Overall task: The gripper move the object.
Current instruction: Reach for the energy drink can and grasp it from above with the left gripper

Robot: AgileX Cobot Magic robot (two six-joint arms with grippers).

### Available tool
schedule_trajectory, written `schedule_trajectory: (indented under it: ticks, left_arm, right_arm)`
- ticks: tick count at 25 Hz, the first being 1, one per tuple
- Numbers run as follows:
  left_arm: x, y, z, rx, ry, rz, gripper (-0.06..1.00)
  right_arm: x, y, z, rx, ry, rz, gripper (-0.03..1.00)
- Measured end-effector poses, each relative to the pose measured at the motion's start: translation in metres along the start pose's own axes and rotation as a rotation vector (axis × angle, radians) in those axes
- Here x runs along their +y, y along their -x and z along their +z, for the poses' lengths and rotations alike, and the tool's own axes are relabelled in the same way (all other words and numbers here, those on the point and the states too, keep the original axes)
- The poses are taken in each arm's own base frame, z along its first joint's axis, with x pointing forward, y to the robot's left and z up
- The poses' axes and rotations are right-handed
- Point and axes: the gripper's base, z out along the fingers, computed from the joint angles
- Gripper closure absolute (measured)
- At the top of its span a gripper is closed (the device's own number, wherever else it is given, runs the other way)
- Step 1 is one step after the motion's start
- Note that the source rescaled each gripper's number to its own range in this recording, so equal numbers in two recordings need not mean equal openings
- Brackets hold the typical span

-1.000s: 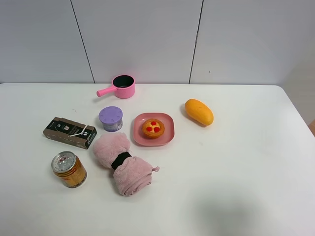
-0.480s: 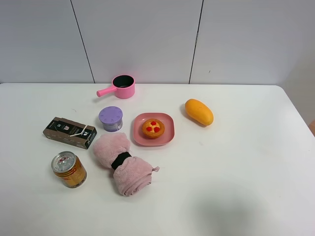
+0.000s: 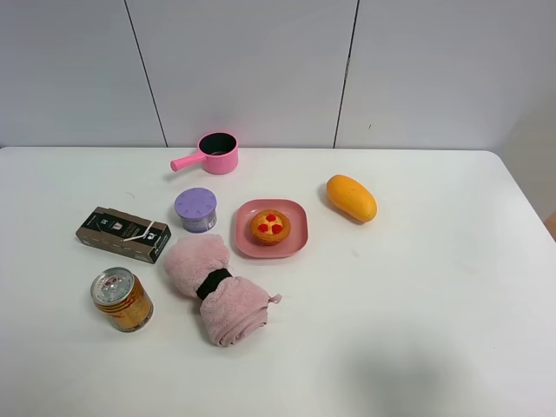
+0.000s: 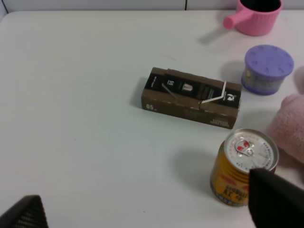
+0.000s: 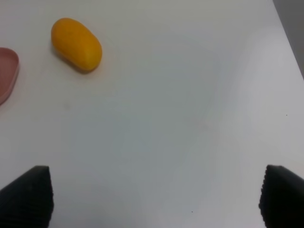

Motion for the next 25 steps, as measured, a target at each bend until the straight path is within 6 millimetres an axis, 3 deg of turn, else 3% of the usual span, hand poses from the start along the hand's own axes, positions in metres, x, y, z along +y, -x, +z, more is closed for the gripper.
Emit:
schedule_trajectory:
  ticks: [4,10,13,15,18,21,25]
  left_arm:
    - [-0.003,0.011,0.014,0.110,-0.011,0.000,0.39]
    - [-0.012,0.062,0.052,0.339,-0.060,0.088,0.39]
    - [-0.018,0.087,0.083,0.446,-0.088,0.131,0.39]
    - [-0.021,0.099,0.102,0.510,-0.102,0.135,0.29]
    - [-0.025,0.110,0.132,0.643,-0.115,0.144,0.03]
    - [-0.029,0.110,0.164,0.759,-0.131,0.143,-0.05]
    - [-0.034,0.103,0.193,0.825,-0.161,0.143,-0.05]
  right_arm:
    - [0.000,0.000,0.000,0.000,0.000,0.000,-0.03]
    - [0.000,0.000,0.000,0.000,0.000,0.000,-0.03]
    - [0.000,0.000,0.000,0.000,0.000,0.000,-0.03]
    - [0.000,0.000,0.000,0.000,0.000,0.000,-0.03]
    - [0.000,0.000,0.000,0.000,0.000,0.000,-0.03]
    - [0.000,0.000,0.000,0.000,0.000,0.000,-0.03]
    - [0.000,0.000,0.000,0.000,0.000,0.000,-0.03]
